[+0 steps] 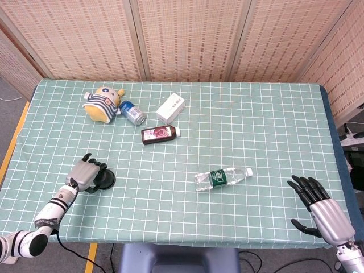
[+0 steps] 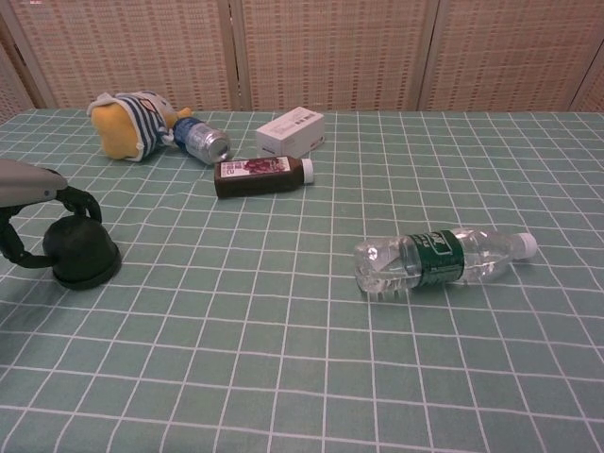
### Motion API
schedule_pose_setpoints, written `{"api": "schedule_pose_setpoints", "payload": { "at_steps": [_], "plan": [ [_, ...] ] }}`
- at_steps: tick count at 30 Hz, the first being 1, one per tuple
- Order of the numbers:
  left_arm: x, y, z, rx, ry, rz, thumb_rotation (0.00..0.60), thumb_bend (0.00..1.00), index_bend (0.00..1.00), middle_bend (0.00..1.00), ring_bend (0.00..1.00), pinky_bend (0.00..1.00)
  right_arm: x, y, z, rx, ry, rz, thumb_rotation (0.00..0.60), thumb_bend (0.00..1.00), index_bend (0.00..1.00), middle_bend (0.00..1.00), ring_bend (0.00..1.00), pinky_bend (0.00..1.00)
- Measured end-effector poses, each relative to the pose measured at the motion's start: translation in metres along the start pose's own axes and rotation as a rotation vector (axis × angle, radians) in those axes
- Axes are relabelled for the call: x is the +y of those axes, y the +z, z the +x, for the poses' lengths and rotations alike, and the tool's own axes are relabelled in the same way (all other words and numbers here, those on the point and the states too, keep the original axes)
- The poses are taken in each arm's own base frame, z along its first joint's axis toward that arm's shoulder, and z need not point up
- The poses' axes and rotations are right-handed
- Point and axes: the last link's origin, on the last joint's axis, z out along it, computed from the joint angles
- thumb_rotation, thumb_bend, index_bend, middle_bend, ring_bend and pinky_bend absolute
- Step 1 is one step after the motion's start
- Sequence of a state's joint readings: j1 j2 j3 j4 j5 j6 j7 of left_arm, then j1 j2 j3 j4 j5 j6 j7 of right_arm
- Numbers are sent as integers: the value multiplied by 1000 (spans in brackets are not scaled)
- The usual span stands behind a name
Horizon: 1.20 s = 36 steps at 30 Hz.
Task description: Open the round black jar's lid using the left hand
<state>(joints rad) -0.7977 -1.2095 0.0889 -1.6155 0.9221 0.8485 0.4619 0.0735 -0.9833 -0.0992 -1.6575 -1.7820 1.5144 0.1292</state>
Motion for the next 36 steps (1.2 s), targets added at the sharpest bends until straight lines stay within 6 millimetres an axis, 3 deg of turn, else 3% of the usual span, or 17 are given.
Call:
{"api": "schedule_pose_setpoints", "payload": {
  "at_steps": [9, 14, 22, 28, 32, 36],
  "plan": [
    [-6, -10, 17, 40, -75, -2, 600, 360, 512, 431, 204, 70, 0, 0, -1, -3, 2, 1, 600, 145, 0, 0, 0, 0],
    [-22, -17, 29, 97, -91, 48, 600, 360, 507, 429, 204, 73, 0, -1, 1, 4, 4, 3, 600, 144, 0, 0, 0, 0],
    [-65, -15, 9, 44, -101, 183, 600, 372, 469, 403, 202, 75, -1, -2, 1, -1, 3, 8, 600, 144, 0, 0, 0, 0],
    [-80, -11, -18, -35, -167, 216, 600, 371, 331, 192, 71, 77, -2, -3, 0, -3, 4, 8, 600, 144, 0, 0, 0, 0],
    [-83, -10, -29, -63, -178, 215, 600, 371, 139, 36, 0, 77, -2, -3, 0, -2, 2, 8, 600, 144, 0, 0, 0, 0],
    [-83, -9, -34, -94, -183, 212, 600, 370, 9, 0, 0, 77, -1, -3, 1, -2, 3, 7, 600, 145, 0, 0, 0, 0]
  ]
}}
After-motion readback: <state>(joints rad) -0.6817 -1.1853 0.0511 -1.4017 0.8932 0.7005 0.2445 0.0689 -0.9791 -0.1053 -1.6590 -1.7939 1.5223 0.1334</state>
